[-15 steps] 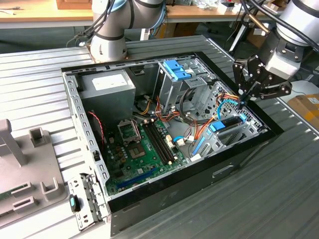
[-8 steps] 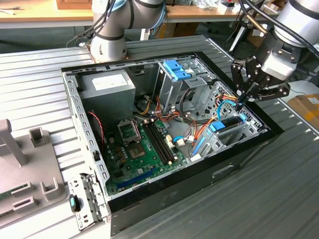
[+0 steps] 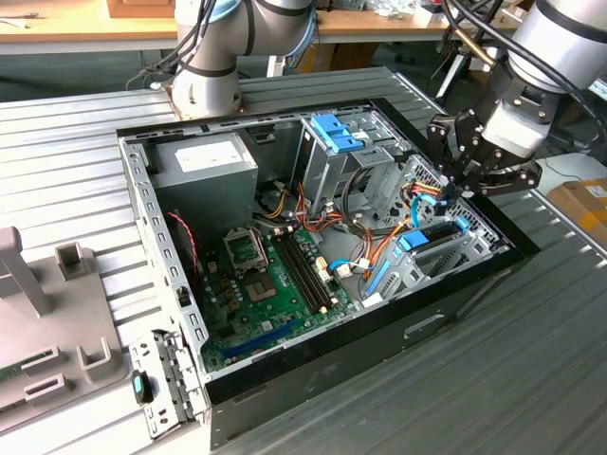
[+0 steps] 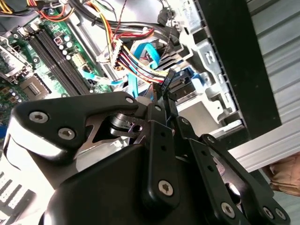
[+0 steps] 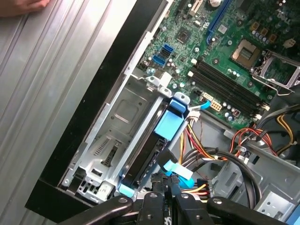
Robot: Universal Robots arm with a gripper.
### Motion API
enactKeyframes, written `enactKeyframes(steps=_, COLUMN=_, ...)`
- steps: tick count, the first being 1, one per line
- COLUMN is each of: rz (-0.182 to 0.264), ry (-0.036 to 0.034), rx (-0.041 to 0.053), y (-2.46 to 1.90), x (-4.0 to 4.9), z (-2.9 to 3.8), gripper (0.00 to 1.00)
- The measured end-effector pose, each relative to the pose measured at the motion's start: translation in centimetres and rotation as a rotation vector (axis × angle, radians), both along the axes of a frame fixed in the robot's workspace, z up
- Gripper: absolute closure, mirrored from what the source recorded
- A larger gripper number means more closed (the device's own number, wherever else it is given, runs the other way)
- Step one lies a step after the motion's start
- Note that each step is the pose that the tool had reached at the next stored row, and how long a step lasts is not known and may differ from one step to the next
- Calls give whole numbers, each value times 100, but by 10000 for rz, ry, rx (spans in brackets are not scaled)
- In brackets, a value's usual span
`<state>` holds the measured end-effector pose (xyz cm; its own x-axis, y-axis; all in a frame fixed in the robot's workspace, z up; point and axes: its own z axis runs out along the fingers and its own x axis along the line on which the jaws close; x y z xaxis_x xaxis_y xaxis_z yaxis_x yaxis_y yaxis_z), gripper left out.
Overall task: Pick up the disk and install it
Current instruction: 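Insert the first disk wire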
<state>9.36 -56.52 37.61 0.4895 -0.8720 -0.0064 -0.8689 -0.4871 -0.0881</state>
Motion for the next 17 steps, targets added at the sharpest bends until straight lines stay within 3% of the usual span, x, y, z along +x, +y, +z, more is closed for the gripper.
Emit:
enactKeyframes(steps=8, rz=-1091, ry=1, rx=-2, y=0, x=-15, z=-9, gripper=84)
enactKeyframes(steps=11, rz=-1096, ry=0, rx=0, y=0, x=-15, z=-10, gripper=84)
enactKeyframes(steps=14, rz=-1728, ry=0, rx=0, y=0, x=-15, z=-17, gripper=84)
enactKeyframes(steps=17, rz=-2640, ry=0, rx=-1, y=0, x=-15, z=-27, gripper=84)
